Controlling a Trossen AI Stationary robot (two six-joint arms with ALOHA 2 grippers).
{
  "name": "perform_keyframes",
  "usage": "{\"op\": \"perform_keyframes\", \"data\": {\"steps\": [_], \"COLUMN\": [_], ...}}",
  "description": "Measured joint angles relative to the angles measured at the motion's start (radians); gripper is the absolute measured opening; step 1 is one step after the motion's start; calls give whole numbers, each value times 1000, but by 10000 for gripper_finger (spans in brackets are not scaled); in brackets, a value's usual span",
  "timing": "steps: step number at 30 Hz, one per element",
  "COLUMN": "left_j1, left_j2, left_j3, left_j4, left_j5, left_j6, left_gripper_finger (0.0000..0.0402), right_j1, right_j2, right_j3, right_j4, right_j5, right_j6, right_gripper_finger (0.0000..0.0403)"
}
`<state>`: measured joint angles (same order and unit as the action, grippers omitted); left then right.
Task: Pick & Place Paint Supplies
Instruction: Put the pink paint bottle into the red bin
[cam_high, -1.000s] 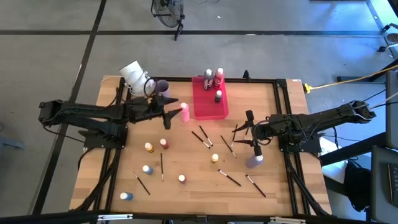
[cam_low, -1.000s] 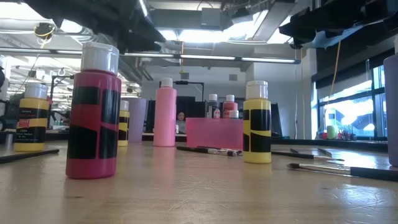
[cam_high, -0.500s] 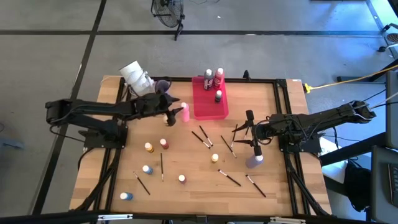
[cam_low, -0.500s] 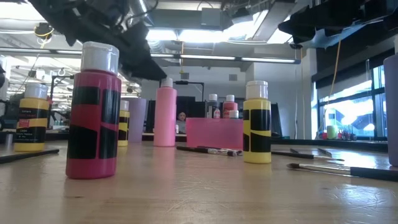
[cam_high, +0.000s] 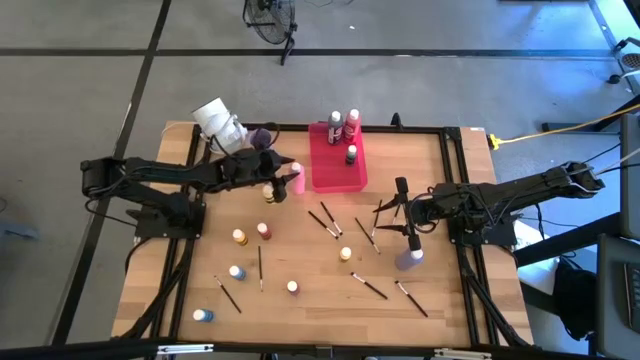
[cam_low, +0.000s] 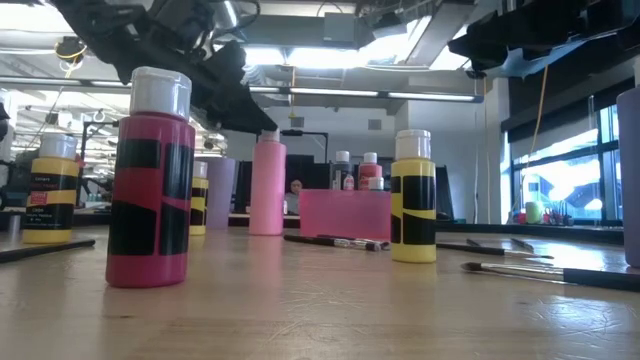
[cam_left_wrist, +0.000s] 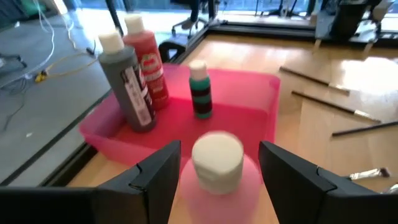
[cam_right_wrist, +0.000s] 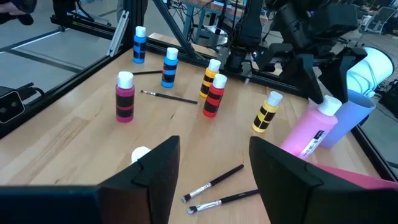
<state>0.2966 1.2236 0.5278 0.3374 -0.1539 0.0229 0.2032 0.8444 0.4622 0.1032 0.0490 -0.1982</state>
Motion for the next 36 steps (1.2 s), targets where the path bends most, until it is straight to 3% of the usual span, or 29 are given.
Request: {"op": "perform_keyframes", "data": {"steps": [14,19,36], "left_j1": [28,64,68], "left_j2": [9,39,141], "left_j3": [0,0,3], "left_j4": [3,21,133], "left_j5": [4,72,75], "left_j6": [17,-8,-3], "left_gripper_finger": [212,212,212], "right_j1": [0,0,0], "right_j2": [1,1,1], "right_j3": [0,0,0], "right_j4": [-2,-2,-2], "right_j5": [1,3,2], "right_j6": [0,0,-1], "right_gripper_finger": [197,197,197]}}
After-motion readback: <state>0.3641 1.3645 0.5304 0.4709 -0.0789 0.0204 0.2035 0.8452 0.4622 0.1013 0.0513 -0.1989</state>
